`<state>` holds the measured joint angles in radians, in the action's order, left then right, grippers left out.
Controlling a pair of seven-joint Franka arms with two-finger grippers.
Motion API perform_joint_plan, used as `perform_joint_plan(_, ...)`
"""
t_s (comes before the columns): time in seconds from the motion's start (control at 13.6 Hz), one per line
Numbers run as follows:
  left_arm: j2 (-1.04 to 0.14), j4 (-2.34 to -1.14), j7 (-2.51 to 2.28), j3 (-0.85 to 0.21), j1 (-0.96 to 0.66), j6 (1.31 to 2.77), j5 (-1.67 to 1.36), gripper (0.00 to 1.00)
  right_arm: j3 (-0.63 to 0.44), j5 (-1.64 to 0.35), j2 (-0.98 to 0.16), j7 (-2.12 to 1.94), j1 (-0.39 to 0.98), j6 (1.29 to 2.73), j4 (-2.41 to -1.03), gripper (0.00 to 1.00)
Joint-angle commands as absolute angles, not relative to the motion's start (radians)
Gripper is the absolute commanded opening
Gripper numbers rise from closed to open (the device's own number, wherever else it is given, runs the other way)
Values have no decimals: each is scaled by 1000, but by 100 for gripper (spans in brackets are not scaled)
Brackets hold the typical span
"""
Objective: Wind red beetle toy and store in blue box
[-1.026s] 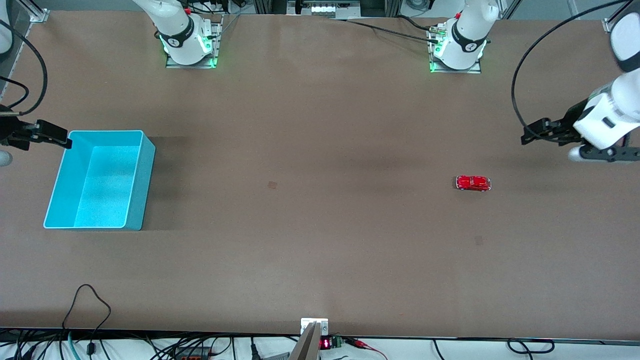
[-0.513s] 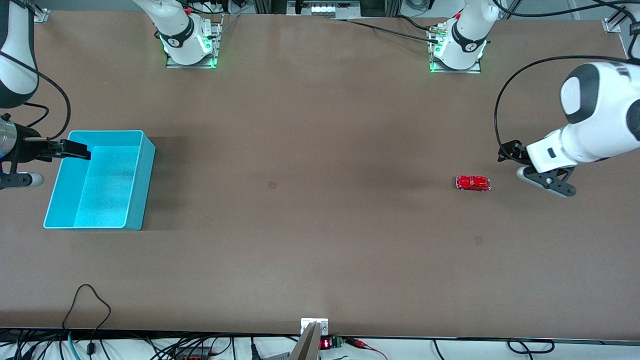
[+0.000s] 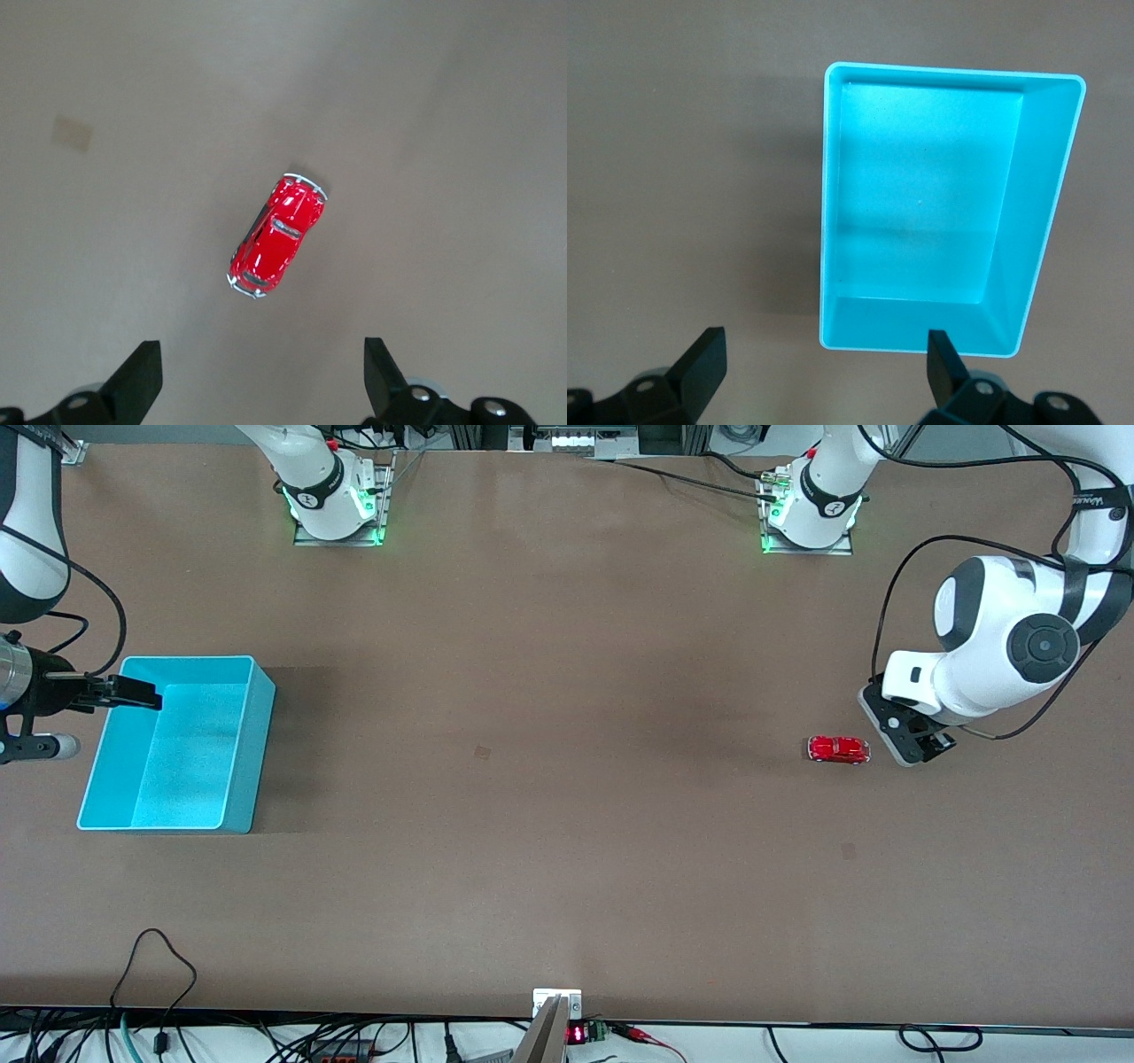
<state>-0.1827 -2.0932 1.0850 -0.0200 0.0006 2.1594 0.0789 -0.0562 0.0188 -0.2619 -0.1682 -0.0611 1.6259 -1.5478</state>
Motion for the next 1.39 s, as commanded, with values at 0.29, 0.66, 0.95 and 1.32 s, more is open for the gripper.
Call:
perform_joint_plan(0.29,-270,-2206,1376,-32,20,2414,101,100,-48,23,-253,-170,-66,1624,-1548,100)
perform_joint_plan(0.66,-333,-2241,1485,-32,20,2551,103,100,-48,21,-253,-169,-68,1635,-1548,100)
perform_joint_plan(0.95,-347,-2276,1494,-35,43,2586,103,100,-48,21,-253,-169,-71,1635,-1551,100)
perform_joint_plan(1.32,-353,-2283,1494,-35,57,2605,103,95,-48,20,-247,-169,-69,1629,-1566,100)
